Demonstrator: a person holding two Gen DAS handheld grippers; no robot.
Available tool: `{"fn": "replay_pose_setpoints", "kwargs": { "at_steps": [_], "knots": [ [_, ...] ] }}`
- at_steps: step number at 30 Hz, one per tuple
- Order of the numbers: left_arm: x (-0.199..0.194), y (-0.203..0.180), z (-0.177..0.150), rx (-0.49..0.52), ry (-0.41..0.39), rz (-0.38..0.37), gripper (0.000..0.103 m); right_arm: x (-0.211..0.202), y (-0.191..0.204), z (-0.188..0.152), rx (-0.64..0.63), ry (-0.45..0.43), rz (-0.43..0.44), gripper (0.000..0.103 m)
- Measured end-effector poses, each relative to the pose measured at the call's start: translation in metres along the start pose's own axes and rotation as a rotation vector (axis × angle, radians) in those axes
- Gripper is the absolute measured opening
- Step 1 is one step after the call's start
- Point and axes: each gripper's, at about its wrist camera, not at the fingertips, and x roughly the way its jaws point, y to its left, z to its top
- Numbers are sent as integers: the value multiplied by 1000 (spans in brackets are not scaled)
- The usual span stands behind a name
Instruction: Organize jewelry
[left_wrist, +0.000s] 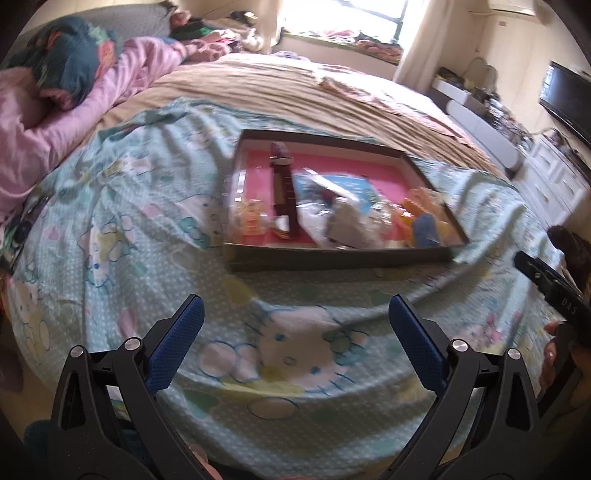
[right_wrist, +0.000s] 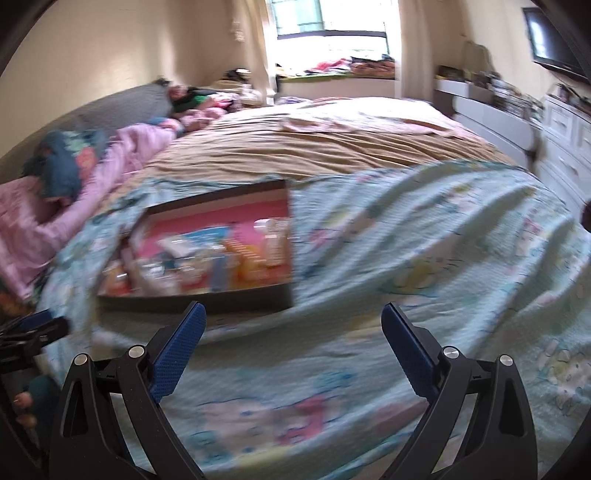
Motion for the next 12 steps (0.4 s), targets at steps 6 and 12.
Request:
{"fn": "replay_pose_setpoints", "kwargs": {
  "at_steps": [6,12],
  "knots": [
    [51,74,41,-123,39,255,94,45,-82,18,118,7,-240,98],
    [124,163,93,-224,91,440,94,109,-173,38,194,108,-461,98]
  ]
}}
